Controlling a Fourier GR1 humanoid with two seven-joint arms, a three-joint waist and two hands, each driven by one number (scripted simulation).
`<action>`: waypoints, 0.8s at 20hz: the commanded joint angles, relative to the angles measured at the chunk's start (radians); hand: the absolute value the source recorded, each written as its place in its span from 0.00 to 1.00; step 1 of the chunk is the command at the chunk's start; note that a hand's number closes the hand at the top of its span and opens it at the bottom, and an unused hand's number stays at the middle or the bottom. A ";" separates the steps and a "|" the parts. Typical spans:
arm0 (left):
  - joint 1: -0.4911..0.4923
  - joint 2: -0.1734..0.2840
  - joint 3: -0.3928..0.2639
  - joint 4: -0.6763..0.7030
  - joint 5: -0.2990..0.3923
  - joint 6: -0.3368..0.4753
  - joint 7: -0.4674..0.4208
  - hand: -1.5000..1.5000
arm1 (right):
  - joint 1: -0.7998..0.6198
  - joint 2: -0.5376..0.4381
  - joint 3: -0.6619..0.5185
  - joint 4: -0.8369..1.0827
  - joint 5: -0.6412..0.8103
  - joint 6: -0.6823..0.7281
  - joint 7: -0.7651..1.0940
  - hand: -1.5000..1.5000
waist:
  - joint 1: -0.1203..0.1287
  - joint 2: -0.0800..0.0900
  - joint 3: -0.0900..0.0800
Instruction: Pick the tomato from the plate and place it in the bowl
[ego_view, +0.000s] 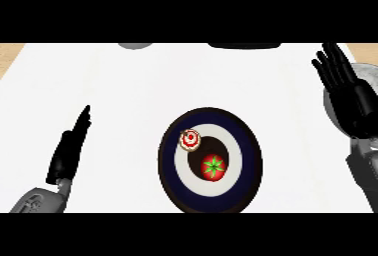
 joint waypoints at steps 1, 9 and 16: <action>0.014 -0.015 0.022 -0.050 -0.032 0.013 -0.006 0.50 | 0.055 0.085 0.036 -0.019 0.013 0.032 -0.046 1.00 | -0.007 -0.009 0.000; -0.115 0.049 0.101 -0.142 -0.007 0.008 -0.039 0.50 | 0.268 0.169 -0.093 0.130 -0.002 -0.097 -0.285 0.00 | -0.036 -0.008 0.003; -0.079 0.016 0.070 -0.235 -0.057 0.024 0.015 0.50 | 0.371 0.093 0.017 0.033 0.168 0.109 -0.578 0.00 | -0.013 -0.011 0.000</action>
